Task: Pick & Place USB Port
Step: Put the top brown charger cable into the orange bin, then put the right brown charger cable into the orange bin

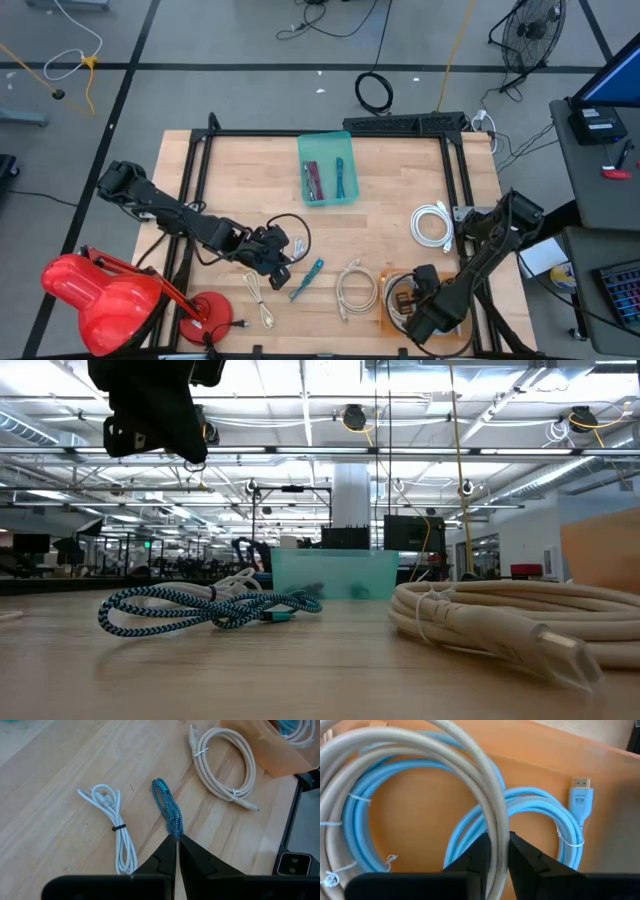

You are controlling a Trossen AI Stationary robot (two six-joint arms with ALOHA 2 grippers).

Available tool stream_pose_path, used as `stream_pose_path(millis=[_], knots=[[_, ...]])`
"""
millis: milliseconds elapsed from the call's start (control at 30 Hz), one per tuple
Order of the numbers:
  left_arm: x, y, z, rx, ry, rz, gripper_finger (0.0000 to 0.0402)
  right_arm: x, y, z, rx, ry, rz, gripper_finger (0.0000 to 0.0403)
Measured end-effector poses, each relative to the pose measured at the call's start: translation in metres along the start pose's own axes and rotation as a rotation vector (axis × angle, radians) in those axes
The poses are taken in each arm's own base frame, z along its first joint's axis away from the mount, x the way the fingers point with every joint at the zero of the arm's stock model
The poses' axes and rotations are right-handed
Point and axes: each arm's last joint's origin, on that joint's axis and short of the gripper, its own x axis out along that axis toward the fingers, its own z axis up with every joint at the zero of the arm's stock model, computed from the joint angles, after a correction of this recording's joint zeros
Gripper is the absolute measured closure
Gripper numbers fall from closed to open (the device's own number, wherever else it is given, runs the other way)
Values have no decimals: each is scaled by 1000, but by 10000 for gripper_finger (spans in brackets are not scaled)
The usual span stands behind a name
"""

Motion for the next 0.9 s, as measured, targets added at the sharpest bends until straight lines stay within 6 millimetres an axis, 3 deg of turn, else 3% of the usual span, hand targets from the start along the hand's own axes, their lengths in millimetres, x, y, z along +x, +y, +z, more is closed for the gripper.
stream_pose_path(millis=[333,600,900], knots=[[0,1,1,2,-5,4,380,-12,-3,-17,-82,156,130,317],[0,1,2,-2,-26,14,380,-26,-15,-10,-96,163,133,315],[0,1,2,-4,-34,17,380,-29,-13,-8,-107,146,191,314]])
